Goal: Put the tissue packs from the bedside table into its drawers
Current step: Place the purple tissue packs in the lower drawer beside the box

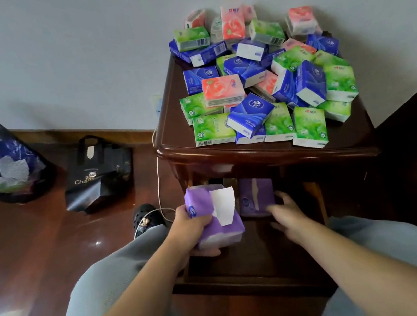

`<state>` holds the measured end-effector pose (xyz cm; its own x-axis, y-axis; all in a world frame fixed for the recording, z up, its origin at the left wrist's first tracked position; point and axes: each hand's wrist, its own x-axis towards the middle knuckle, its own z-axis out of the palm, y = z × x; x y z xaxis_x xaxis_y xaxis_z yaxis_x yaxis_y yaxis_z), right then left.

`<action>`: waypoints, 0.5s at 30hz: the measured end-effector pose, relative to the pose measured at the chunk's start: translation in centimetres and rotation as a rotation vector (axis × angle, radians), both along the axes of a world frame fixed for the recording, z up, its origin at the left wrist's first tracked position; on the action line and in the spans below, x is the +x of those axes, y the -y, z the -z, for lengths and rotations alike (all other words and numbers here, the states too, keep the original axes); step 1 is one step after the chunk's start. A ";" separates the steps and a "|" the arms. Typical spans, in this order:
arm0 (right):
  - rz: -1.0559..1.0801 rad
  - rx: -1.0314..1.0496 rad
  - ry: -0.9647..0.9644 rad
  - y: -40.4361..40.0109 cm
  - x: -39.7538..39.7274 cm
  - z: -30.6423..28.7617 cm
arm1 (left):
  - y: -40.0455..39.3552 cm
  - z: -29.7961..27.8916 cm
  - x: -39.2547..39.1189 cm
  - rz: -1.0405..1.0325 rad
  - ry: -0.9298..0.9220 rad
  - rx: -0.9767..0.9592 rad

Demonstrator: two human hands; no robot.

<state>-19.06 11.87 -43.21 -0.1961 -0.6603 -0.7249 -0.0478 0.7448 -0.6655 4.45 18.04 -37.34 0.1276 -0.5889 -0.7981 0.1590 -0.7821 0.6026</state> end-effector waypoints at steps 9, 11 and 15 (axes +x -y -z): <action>0.044 -0.052 -0.016 1.1 1.2 1.9 | 0.1 0.4 -0.3 0.050 0.004 0.054; 0.084 -0.054 -0.004 1.6 1.2 2.0 | 0.0 0.4 -0.3 0.067 0.000 0.046; 0.143 -0.040 0.065 2.1 1.3 1.8 | 0.1 0.5 -0.5 0.063 -0.014 0.018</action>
